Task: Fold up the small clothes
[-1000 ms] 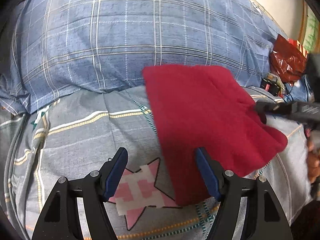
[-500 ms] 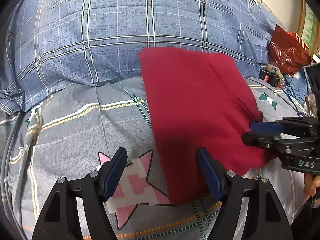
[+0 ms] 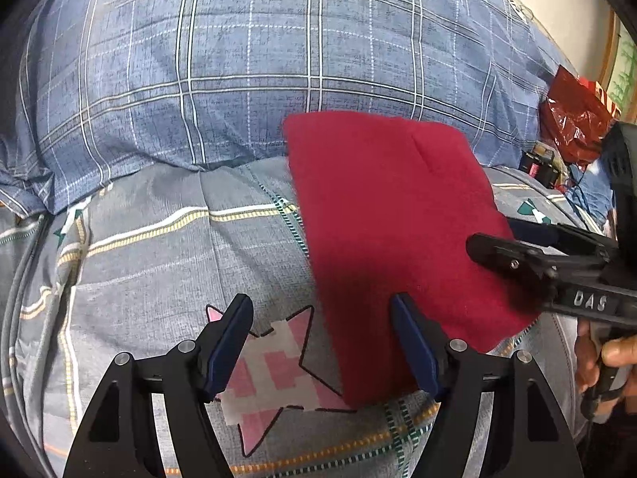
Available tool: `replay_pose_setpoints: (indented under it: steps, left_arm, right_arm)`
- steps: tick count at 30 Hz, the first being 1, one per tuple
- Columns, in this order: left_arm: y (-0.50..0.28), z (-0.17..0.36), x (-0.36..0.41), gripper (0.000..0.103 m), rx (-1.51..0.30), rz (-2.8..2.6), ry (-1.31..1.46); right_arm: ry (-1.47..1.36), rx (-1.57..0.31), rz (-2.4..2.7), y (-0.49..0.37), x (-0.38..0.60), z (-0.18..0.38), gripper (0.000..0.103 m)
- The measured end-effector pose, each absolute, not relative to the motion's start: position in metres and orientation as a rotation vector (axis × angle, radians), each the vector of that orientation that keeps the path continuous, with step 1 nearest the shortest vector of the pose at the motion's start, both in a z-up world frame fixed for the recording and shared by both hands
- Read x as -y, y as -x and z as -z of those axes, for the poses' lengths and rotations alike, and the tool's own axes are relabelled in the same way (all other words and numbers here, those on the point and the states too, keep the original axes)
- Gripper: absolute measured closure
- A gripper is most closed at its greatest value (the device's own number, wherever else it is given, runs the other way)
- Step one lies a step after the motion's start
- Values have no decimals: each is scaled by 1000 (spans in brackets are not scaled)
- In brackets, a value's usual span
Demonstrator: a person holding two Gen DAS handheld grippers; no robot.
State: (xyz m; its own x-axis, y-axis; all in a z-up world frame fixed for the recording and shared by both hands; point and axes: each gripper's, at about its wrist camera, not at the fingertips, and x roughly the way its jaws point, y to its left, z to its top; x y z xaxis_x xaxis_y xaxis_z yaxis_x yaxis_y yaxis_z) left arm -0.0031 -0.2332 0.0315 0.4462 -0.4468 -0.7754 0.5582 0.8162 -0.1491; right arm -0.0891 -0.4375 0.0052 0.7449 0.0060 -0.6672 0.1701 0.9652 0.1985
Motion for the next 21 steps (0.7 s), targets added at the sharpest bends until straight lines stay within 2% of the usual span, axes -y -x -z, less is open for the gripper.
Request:
replay_pose_setpoints:
  steps: [4,8,9,16,19,20,21]
  left_arm:
    - [-16,-37,229,31,-973,664,-47]
    - [-38,-36,220,16,-1010,684,71]
    - [-45,-30,222,16,-1032,681,83]
    - [-76,-4,247,8,-1098,765,142]
    - [-87,8,258,7,-1110,803,171]
    - [-90,10,261,10,-1094,813,176]
    - [-92,11,265,26,-1095,824,167]
  right_arm:
    - [-198,-677,78,96,435,-18,29]
    - [-300,-579,125,108,464,-30,15]
    - [-352,-563,130,110,475,-29,15]
    - [-644,-628,39,81,521,17,13]
    - [-653,-640,8,67,517,28,11]
    - [-649,-630,9,65,515,29,14]
    - [-637,-618,19,63,512,29,17]
